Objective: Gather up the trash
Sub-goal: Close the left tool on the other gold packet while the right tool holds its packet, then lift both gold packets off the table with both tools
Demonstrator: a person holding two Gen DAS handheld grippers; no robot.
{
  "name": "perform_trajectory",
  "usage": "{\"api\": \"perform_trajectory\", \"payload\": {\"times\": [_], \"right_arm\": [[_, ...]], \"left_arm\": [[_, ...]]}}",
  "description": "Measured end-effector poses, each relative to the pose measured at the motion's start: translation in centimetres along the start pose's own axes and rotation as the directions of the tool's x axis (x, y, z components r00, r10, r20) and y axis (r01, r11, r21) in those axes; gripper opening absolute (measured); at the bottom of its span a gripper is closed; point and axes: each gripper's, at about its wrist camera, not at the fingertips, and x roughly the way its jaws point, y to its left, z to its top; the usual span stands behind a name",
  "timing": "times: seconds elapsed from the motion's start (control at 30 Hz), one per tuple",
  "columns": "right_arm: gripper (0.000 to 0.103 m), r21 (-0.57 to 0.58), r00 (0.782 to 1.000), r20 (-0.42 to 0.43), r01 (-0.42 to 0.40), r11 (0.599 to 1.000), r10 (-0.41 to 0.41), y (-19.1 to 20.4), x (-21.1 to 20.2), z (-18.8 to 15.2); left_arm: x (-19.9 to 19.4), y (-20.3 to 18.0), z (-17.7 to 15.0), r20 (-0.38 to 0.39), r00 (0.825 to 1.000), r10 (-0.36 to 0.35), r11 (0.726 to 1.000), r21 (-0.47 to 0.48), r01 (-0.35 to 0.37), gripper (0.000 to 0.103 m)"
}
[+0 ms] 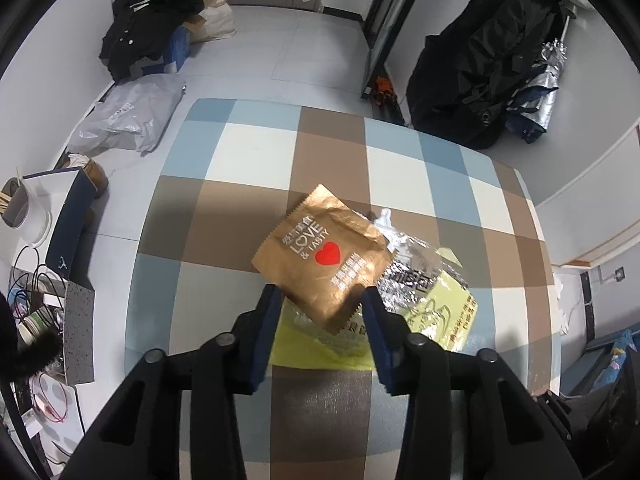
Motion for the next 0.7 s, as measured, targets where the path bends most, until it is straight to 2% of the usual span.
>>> {"api": "perform_trajectory", "payload": {"times": [0.13,0.33,0.4,0.47,0.57,0.67,0.7], "right_arm": [[0.041,0.001,1.000,0.001,0.002,1.000,-0.002,0.0,0.0,0.0],[0.041,0.003,1.000,0.005,0.005,1.000,-0.005,0.0,0.0,-0.1],[0.041,0.005,1.000,0.007,0.004,1.000,-0.004,0.0,0.0,-0.1],[0.041,0.007,1.000,0.007,0.001,1.000,-0.001,0.1,0.0,0.0],[0.041,0.004,1.000,0.007,-0.002,1.000,0.002,0.1,0.2,0.2],[0.041,0.004,1.000,0.003,-0.009,1.000,0.009,-0.1,0.2,0.4],[0.041,0.005,1.000,0.002,-0.011,1.000,0.011,-0.2,0.3,0.5]], "left_arm": [[-0.4,0.2,-0.3,-0.006,0.999,-0.036,0.999,0.003,0.036,0.025],[-1.6,1.3,0.1,0.015,0.998,-0.056,0.997,-0.053,0.057,0.027],[-2.0,1.5,0.5,0.035,0.998,-0.052,0.996,-0.066,0.055,0.039],[-2.2,1.5,1.1,0.060,0.997,-0.053,0.996,-0.063,0.056,0.073],[-2.0,0.8,2.3,0.079,0.995,-0.054,0.998,-0.009,0.055,0.077],[-1.1,-0.1,3.4,0.029,0.999,-0.036,0.994,0.104,0.033,0.077],[-0.6,-0.4,3.8,0.004,0.999,-0.046,0.987,0.157,0.045,0.077]]}}
